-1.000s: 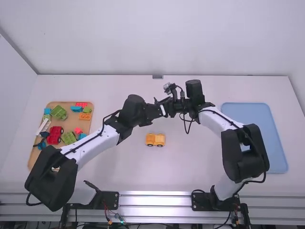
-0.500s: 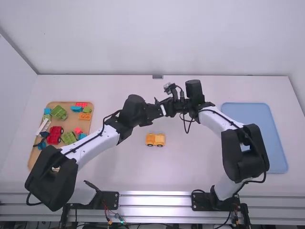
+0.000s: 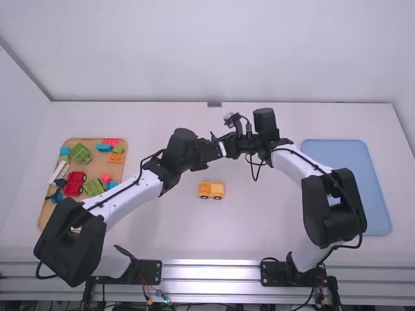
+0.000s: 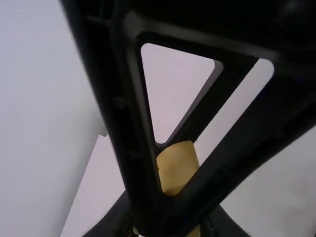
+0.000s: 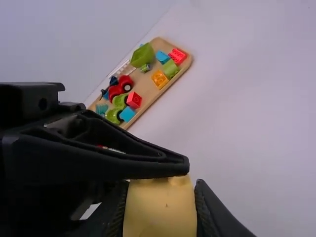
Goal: Assemble lego blocks to make yellow taxi
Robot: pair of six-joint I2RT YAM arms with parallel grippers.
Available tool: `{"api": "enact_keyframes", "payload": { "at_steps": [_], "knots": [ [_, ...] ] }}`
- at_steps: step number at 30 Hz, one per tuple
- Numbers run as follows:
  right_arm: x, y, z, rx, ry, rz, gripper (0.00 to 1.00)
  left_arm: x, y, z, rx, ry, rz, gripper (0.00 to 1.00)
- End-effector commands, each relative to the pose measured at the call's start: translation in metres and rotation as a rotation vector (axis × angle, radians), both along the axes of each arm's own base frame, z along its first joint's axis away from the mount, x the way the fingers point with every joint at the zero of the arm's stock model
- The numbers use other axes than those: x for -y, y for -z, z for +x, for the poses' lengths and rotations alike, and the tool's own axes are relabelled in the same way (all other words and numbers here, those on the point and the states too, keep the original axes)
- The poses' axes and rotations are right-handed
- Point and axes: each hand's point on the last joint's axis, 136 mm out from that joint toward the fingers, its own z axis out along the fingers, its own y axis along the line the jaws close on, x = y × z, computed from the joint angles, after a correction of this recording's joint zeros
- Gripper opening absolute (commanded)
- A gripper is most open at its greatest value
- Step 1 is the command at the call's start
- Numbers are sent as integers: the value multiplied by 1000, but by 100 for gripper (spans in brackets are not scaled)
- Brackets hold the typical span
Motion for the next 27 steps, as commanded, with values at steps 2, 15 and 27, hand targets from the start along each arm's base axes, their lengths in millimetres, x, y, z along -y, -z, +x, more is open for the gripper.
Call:
{"api": "enact_keyframes", "payload": {
  "at_steps": [2, 15, 27],
  "knots": [
    [-3, -5, -3, 14, -37, 23, 4, 7, -1, -2, -14, 16, -34, 99],
    [8, 0, -3, 105, -70, -17, 4, -2, -25, -32, -167, 95, -175, 99],
    [9, -24, -23, 408, -313, -102, 1, -44, -65, -50, -497, 256, -543, 99]
  ]
}}
